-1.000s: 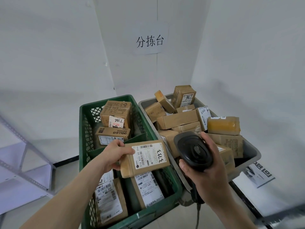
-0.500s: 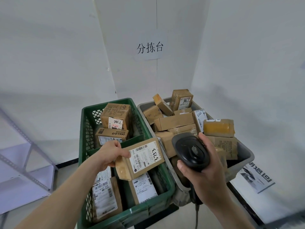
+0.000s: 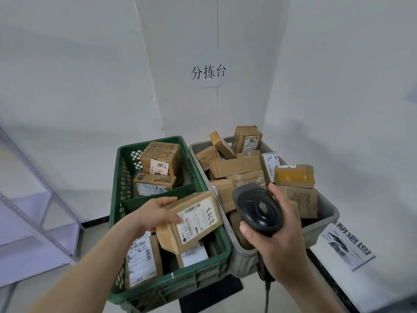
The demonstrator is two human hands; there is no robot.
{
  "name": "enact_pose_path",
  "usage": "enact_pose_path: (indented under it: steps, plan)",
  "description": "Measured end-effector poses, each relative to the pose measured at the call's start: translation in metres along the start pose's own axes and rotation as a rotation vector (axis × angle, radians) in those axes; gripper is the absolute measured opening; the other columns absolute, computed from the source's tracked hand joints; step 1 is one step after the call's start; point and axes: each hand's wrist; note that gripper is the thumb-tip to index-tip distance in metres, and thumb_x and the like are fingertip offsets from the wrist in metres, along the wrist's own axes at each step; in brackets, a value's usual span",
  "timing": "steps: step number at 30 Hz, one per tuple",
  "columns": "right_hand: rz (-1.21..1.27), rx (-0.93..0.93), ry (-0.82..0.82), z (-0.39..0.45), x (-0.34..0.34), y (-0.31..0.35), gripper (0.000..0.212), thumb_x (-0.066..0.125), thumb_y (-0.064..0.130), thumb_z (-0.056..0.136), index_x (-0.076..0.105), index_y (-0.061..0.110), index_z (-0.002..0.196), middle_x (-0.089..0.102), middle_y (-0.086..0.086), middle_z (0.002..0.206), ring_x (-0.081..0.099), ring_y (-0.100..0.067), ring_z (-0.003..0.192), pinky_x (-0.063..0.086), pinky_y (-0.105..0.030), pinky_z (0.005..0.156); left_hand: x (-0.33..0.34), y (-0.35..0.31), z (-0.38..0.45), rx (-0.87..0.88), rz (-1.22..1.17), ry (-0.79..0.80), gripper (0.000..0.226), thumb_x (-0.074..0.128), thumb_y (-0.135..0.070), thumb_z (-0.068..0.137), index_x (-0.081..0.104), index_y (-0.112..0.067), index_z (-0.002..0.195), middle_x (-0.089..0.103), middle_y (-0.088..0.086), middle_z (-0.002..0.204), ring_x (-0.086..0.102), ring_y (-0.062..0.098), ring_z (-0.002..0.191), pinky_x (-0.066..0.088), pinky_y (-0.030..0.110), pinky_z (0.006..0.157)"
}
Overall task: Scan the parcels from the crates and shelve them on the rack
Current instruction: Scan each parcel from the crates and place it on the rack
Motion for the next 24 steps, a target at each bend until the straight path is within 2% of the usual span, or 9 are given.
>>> enact_pose_path:
  steps: [5,7,9,11,14,17,20,22,24]
  plan:
    - [0.043,0.013,0.012,-0.008,-0.009,0.002,0.096,0.085,-0.006,0.074,0.036,0.016,0.153,0.052,0.054,0.109,0.054,0.021,0.111,0.041,0.003,0.088,0.006,0.000,-0.012,0.090,-0.320,-0.089,0.088,0.079,0.000,0.075,0.040,-0.031,0.148,0.065,0.014,0.125,0.072,0.032,0.103,0.062,0.040,0.075]
    - [0.060,0.024,0.014,-0.011,-0.013,0.005,0.096,0.085,-0.006,0.074,0.036,0.020,0.153,0.053,0.054,0.107,0.054,0.023,0.110,0.040,0.004,0.086,0.013,-0.001,-0.016,0.112,-0.430,-0.130,0.099,0.082,-0.001,0.062,0.040,-0.032,0.146,0.064,0.017,0.126,0.071,0.035,0.105,0.062,0.047,0.084]
    - [0.080,0.034,0.024,-0.016,-0.017,0.008,0.097,0.085,-0.005,0.075,0.036,0.023,0.153,0.054,0.052,0.109,0.055,0.021,0.111,0.040,0.003,0.087,0.022,-0.001,-0.021,0.153,-0.480,-0.185,0.107,0.086,-0.010,0.049,0.042,-0.033,0.144,0.064,0.018,0.126,0.070,0.036,0.107,0.057,0.053,0.094]
    - [0.088,0.047,0.038,-0.020,-0.020,0.010,0.098,0.086,-0.003,0.075,0.035,0.026,0.154,0.055,0.049,0.111,0.055,0.018,0.113,0.040,0.003,0.087,0.031,-0.002,-0.031,0.199,-0.444,-0.233,0.112,0.090,-0.025,0.045,0.041,-0.036,0.145,0.063,0.014,0.128,0.069,0.032,0.109,0.057,0.048,0.094]
    - [0.086,0.058,0.047,-0.027,-0.024,0.013,0.096,0.086,-0.002,0.075,0.037,0.028,0.152,0.056,0.047,0.111,0.055,0.018,0.113,0.040,0.003,0.088,0.045,-0.004,-0.046,0.249,-0.352,-0.290,0.109,0.086,-0.035,0.055,0.034,-0.038,0.149,0.060,0.008,0.126,0.065,0.026,0.110,0.052,0.034,0.084]
    - [0.072,0.066,0.045,-0.033,-0.026,0.017,0.096,0.086,-0.001,0.075,0.038,0.029,0.153,0.055,0.047,0.112,0.054,0.019,0.114,0.038,0.005,0.088,0.052,-0.002,-0.051,0.254,-0.413,-0.306,0.104,0.085,-0.034,0.062,0.031,-0.042,0.150,0.065,0.008,0.123,0.070,0.026,0.105,0.055,0.041,0.091]
    - [0.065,0.076,0.017,-0.040,-0.026,0.023,0.097,0.087,0.002,0.075,0.038,0.031,0.153,0.056,0.047,0.112,0.053,0.021,0.113,0.037,0.006,0.087,0.054,-0.001,-0.053,0.263,-0.510,-0.251,0.102,0.086,-0.014,0.071,0.030,-0.040,0.151,0.072,0.010,0.119,0.073,0.029,0.101,0.056,0.047,0.095]
    - [0.051,0.073,-0.007,-0.045,-0.024,0.029,0.097,0.088,0.004,0.075,0.038,0.033,0.153,0.057,0.044,0.114,0.054,0.019,0.114,0.038,0.006,0.088,0.055,-0.002,-0.051,0.276,-0.583,-0.200,0.102,0.078,0.007,0.077,0.027,-0.038,0.152,0.074,0.013,0.117,0.074,0.032,0.101,0.058,0.044,0.089]
    - [0.036,0.071,-0.028,-0.050,-0.021,0.034,0.097,0.088,0.005,0.075,0.038,0.034,0.152,0.058,0.043,0.115,0.055,0.016,0.115,0.039,0.004,0.091,0.055,-0.008,-0.052,0.295,-0.633,-0.164,0.106,0.072,0.017,0.076,0.024,-0.037,0.153,0.072,0.015,0.118,0.073,0.034,0.102,0.060,0.042,0.082]
Point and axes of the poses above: each hand's wrist, its own z-axis towards the middle knuckle, its own x-axis out of the palm, y = z × x
